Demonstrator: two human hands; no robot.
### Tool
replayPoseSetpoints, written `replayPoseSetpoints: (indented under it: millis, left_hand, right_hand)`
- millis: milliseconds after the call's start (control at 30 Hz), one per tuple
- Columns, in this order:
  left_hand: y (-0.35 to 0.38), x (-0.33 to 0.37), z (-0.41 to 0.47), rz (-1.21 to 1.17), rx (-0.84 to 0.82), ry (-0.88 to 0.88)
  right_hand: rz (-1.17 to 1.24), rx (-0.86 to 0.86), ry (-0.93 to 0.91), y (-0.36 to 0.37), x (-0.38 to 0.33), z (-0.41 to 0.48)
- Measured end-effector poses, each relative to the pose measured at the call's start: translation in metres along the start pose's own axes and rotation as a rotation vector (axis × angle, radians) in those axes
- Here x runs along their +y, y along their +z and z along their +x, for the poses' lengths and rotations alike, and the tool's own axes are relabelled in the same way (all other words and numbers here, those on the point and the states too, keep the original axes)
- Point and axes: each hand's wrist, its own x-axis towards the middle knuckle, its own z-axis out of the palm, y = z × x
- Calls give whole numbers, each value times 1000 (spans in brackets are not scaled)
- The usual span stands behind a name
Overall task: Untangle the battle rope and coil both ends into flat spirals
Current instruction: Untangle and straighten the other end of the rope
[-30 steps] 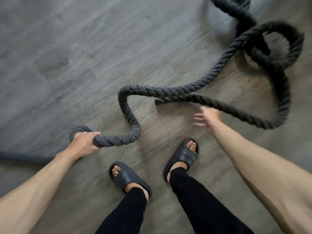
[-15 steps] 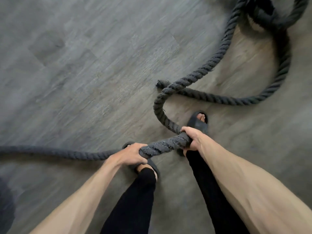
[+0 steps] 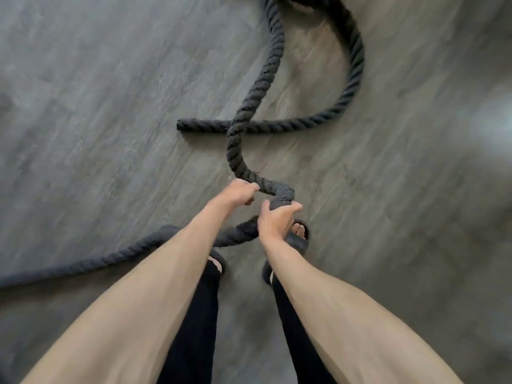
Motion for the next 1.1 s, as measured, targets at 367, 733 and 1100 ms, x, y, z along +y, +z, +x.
replayPoseSetpoints:
  millis: [367, 733, 1100]
  left_hand:
    - [99, 58, 10, 414, -142, -71]
    - [106, 52, -35, 169, -750, -142]
    - [143, 91, 9, -403, 34, -176]
  right_hand:
    - [73, -231, -224, -92, 67, 40]
    - [404, -765, 557, -174, 26, 209]
    - [101, 109, -200, -182, 50, 120]
